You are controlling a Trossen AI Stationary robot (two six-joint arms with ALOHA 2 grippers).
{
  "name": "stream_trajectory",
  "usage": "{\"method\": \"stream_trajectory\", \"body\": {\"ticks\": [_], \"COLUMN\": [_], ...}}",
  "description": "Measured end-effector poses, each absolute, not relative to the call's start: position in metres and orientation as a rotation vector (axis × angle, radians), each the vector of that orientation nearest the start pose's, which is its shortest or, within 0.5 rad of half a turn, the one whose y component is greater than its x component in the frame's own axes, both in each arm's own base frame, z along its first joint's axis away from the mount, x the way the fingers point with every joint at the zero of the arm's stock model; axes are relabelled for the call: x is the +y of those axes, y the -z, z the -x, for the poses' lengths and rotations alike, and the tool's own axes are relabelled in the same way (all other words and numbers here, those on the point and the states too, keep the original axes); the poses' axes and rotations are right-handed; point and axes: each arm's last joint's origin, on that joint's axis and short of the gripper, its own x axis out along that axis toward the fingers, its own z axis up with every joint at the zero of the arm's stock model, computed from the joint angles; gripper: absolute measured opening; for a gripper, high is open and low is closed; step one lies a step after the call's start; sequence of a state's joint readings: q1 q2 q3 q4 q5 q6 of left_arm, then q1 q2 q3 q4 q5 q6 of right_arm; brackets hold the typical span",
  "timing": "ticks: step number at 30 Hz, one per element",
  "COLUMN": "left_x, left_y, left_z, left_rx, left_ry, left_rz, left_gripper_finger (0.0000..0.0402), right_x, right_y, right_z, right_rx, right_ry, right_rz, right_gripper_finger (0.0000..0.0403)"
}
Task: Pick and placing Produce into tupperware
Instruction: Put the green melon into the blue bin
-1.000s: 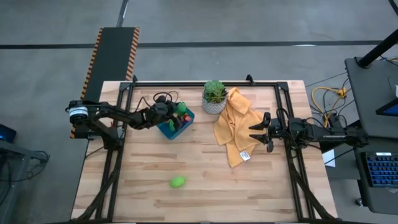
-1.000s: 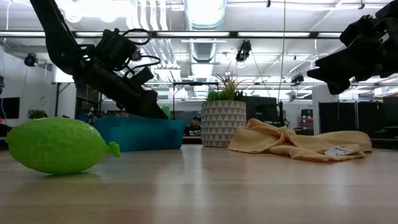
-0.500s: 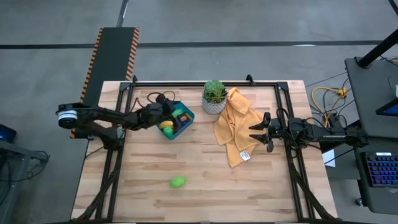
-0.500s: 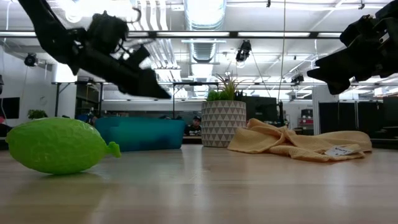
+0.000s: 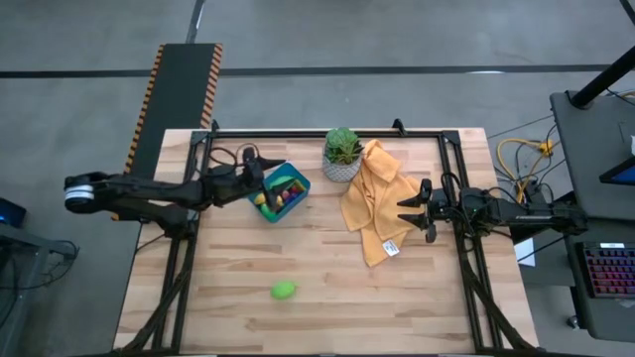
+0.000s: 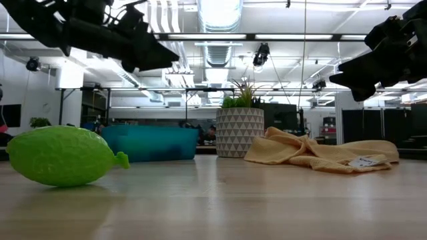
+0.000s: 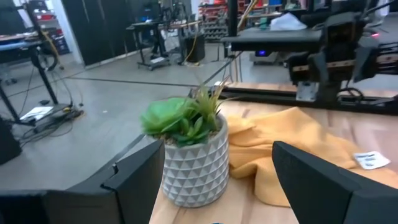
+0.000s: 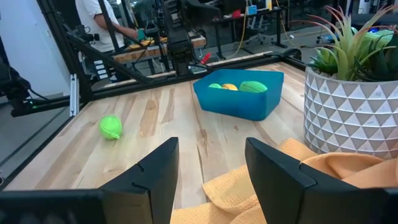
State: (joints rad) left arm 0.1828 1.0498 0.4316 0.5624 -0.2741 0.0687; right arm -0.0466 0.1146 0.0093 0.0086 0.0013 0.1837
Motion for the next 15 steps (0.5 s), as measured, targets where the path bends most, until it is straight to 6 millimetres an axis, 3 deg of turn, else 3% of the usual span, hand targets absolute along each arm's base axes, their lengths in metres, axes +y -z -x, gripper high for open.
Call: {"method": "stream_trajectory", "body": {"ticks": [7, 15], "left_x": [0.04, 0.015], "left_y": [-0.238, -0.244], "left_z": [-0.209, -0.209], "left_rx": [0.08, 0.071], "left_ry": [-0.324, -0.141], "left_rz": [-0.084, -0.086], "left_gripper_finger": [0.0282, 0.0282], "right_x": [-0.005, -0.005], "right_y": [-0.158, -0.158], "right_z": [-0.104, -0.104], "right_rx": [0.092, 0.092], "right_ry": [0.057, 0.056], "right_rz": [-0.186, -0.186], "right_gripper_finger": [0.0178, 0.0178]}}
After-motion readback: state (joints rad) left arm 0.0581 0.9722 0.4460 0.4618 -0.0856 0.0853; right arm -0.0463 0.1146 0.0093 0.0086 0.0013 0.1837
